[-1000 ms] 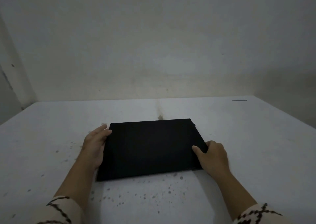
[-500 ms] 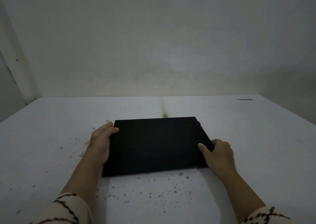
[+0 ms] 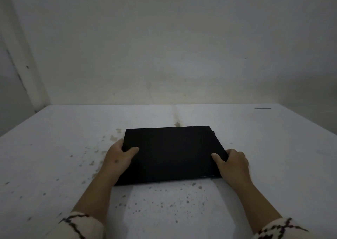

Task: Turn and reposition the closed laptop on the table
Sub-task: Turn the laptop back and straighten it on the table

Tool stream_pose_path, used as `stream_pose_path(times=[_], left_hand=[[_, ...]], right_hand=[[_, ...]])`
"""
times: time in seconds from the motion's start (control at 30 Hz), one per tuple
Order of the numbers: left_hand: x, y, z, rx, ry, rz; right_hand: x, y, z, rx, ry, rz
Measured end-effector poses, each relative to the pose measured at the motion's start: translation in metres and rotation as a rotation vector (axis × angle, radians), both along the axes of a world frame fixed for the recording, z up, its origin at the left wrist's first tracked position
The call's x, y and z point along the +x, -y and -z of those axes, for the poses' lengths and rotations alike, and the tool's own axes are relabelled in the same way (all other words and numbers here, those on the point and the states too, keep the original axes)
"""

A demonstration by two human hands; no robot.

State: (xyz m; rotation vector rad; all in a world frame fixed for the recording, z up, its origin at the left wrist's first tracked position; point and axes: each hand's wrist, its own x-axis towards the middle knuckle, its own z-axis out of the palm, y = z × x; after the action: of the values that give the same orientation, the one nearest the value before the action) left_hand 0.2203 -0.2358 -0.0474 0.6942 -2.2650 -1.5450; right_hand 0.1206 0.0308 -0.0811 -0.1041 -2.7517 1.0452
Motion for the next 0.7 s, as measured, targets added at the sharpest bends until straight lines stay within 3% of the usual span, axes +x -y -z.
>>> stream_pose_path(times=[0.13, 0.27, 0.7], left_hand=[[0.025, 0.009, 0.013, -0.21, 0.183, 0.212], [0.038, 0.01, 0.018, -0.396, 0.202, 0.298], [0.044, 0.002, 0.008, -0.378, 0.252, 0.242]], right_hand=[[0.003, 0.001, -0.002, 0.066, 0.013, -0.009], [0.006, 0.001, -0.005, 0.09, 0.032, -0.012], [0.017, 0.001, -0.013, 0.02, 0.071, -0.041]])
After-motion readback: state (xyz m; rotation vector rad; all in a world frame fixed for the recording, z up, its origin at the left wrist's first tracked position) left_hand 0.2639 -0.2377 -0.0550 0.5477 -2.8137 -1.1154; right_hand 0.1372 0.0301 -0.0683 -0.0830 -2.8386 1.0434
